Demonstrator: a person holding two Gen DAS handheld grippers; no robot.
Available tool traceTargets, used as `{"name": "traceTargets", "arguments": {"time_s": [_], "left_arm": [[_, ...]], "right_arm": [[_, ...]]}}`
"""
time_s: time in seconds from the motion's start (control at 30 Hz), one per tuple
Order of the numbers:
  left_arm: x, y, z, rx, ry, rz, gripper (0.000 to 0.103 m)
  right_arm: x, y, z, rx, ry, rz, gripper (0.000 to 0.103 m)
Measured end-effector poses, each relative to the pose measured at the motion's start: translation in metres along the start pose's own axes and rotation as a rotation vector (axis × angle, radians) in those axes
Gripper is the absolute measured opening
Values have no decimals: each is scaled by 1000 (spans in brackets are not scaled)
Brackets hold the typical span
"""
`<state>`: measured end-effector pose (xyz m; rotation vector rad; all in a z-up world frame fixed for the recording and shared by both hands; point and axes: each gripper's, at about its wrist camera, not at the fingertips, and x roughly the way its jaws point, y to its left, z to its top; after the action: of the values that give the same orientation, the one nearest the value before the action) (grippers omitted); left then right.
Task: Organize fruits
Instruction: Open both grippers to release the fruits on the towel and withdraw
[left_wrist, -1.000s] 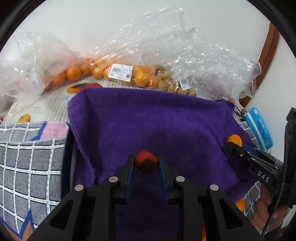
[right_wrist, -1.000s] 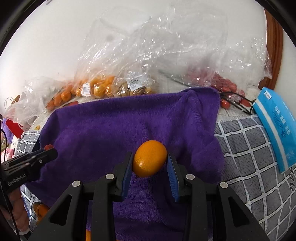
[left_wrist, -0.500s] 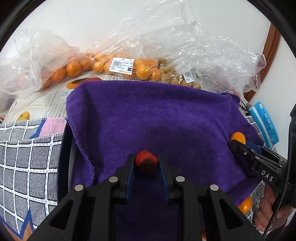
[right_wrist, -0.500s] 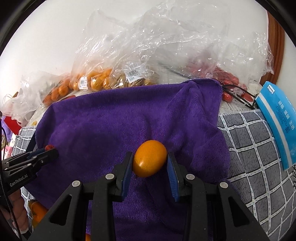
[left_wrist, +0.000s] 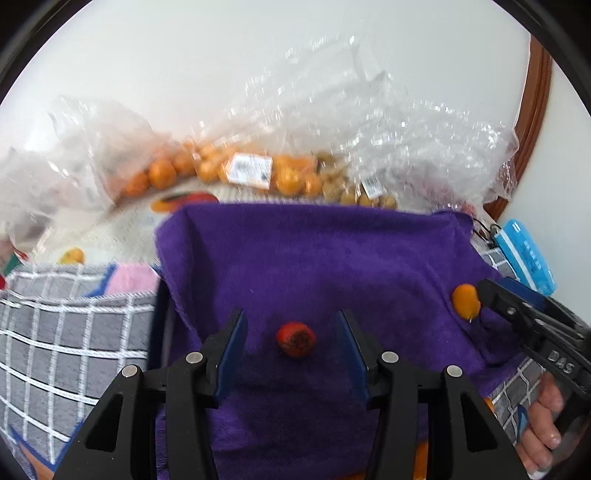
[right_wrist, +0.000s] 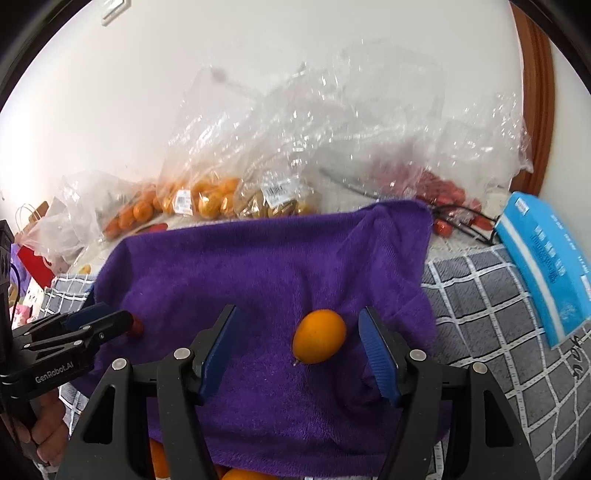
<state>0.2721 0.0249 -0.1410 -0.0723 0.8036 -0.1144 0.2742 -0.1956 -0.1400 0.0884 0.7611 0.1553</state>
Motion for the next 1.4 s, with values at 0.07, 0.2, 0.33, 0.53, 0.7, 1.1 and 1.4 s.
{"name": "traceTargets", "arguments": {"time_s": [0.07,0.2,0.33,0.53,0.7,1.1,1.4], "left_arm": [[-13,-3,3,17,-39,25,48],[-42,-6,6,28,-111,87,47],[-76,-8,-3,66,-141,97,47],[-103,4,-26,-34,-115,-21,47],[-117,5,-53,-48,-123,-16,47],[-110,34,-100,-52,-27,16,47],[-79,61,-121,-123,44,-5,47]], "right_arm": [[-15,5,2,-8,-50,11,66],[-41,13,5,-20,-99,1,66],[-68,17,1,-17,-95,-61,66],[-107,16,-24,11,-100,-48,66],[-124,24,-47,-24,-83,-58,66],[-112,23,-91,18,13,-41,64],[-99,21,-102,11,17,-36,49]]}}
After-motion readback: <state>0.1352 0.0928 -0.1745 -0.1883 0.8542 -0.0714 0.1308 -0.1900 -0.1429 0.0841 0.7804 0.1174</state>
